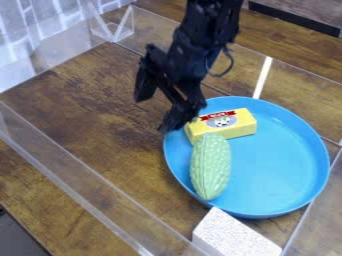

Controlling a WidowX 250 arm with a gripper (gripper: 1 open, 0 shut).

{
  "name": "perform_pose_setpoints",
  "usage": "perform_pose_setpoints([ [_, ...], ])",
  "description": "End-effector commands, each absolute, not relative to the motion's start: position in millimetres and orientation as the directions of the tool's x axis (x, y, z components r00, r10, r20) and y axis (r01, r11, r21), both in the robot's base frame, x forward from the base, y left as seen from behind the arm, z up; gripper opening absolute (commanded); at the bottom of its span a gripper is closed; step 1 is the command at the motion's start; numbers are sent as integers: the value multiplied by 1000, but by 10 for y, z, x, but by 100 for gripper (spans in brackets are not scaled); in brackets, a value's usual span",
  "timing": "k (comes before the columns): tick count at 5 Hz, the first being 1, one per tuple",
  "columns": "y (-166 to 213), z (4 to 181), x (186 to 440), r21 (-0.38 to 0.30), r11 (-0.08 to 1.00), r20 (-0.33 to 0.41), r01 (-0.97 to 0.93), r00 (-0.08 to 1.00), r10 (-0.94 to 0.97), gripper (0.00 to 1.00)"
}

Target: Put the green object in the blue tray

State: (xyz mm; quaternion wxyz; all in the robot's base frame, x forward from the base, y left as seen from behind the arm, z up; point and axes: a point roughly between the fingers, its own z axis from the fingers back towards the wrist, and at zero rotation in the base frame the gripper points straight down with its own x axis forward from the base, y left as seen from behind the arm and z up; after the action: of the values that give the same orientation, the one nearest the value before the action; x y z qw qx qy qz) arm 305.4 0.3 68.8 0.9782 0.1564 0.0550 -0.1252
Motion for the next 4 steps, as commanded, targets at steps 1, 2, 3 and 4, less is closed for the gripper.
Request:
perform_pose_setpoints([
  [1, -100, 1270, 3104, 324, 935, -23, 145, 989, -146, 100],
  [2, 5, 1490, 3128, 329, 941, 11, 86, 995, -95, 100],
  [3, 119, 1590, 3041, 311, 950, 33, 15, 999, -27, 100],
  [4, 155, 1527, 2941, 272, 956, 44, -112, 994, 104, 100],
])
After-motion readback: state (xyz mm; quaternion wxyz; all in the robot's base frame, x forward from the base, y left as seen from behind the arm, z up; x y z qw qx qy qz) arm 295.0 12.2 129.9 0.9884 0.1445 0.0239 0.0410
